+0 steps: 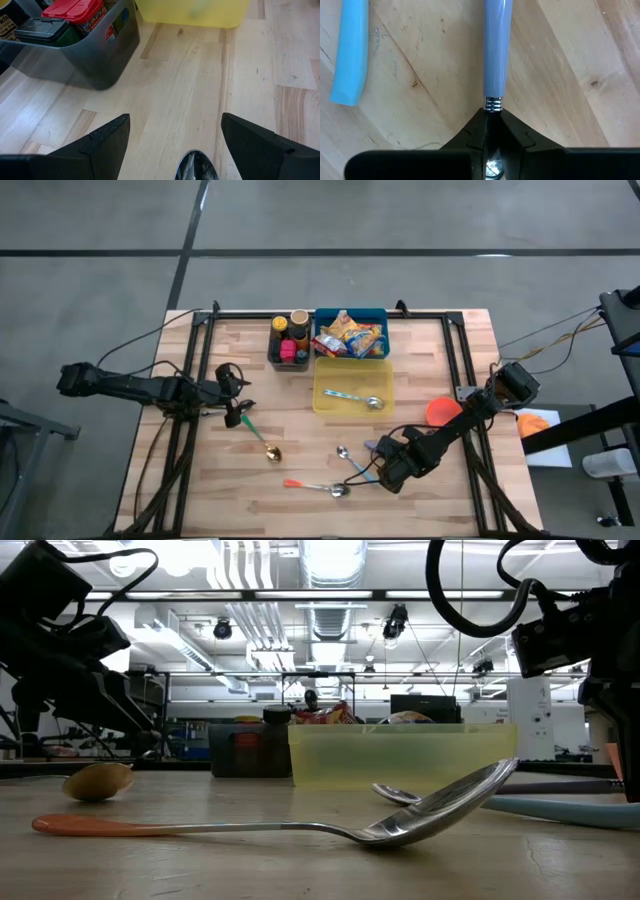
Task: Pick & Place Food Item
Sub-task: Put the violet spoon into the yellow bin
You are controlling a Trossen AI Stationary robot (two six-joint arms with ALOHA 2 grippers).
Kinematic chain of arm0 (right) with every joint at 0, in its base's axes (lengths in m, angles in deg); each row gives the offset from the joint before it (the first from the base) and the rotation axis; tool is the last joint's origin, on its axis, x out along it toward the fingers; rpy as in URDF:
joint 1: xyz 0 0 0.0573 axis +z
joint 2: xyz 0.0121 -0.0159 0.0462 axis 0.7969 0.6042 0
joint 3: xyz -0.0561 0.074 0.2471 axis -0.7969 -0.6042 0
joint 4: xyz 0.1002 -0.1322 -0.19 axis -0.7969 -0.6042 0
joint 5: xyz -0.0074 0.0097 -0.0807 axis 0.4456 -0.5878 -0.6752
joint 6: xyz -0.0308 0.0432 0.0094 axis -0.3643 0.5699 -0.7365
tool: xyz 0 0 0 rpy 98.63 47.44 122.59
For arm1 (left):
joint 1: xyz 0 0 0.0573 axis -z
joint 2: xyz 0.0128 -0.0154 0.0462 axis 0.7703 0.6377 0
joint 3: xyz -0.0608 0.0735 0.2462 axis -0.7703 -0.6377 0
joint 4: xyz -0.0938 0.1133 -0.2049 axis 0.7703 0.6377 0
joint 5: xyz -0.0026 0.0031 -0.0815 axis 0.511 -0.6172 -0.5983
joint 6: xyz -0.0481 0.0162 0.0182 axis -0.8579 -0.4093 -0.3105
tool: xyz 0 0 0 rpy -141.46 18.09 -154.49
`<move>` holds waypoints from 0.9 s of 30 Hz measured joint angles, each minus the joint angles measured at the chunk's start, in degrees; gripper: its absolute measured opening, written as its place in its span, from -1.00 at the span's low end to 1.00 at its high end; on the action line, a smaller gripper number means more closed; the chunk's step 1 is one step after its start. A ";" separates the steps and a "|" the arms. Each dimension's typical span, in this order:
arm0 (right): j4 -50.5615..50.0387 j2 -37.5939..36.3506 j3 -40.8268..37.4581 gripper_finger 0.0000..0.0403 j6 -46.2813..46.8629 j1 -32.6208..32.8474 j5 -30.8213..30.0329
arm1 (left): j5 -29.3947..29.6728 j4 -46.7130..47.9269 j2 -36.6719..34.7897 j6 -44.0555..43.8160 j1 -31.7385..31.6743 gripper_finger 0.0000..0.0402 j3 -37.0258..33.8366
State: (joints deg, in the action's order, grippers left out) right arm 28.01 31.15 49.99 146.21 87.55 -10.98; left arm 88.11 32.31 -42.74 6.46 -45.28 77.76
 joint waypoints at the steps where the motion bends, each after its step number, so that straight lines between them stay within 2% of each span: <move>1: -0.36 -0.24 0.00 -0.87 -0.13 0.00 -0.04 | 0.02 0.00 0.00 0.00 0.00 0.58 0.02; 8: -3.08 -4.59 0.00 -0.87 -1.71 -0.22 -3.62 | 0.00 0.00 0.00 0.00 0.00 0.58 0.00; 16: -4.67 -13.58 0.02 -0.87 -7.76 -3.25 -16.31 | 0.01 0.00 0.00 0.00 -0.01 0.58 0.01; 20: -4.28 -17.87 0.02 -0.87 -16.04 -7.88 -20.81 | 0.01 0.00 0.00 0.00 -0.01 0.58 0.02; 25: -2.84 -21.29 0.07 -0.87 -34.68 -16.04 -19.37 | 0.01 0.00 0.00 0.00 0.00 0.58 0.01; 27: -1.21 -22.23 0.07 -0.87 -39.43 -19.50 -18.20 | 0.00 0.00 0.00 0.00 -0.02 0.58 0.02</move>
State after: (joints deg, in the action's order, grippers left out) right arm 26.80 8.92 50.06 106.78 68.05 -29.18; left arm 88.11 32.31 -42.74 6.46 -45.30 77.78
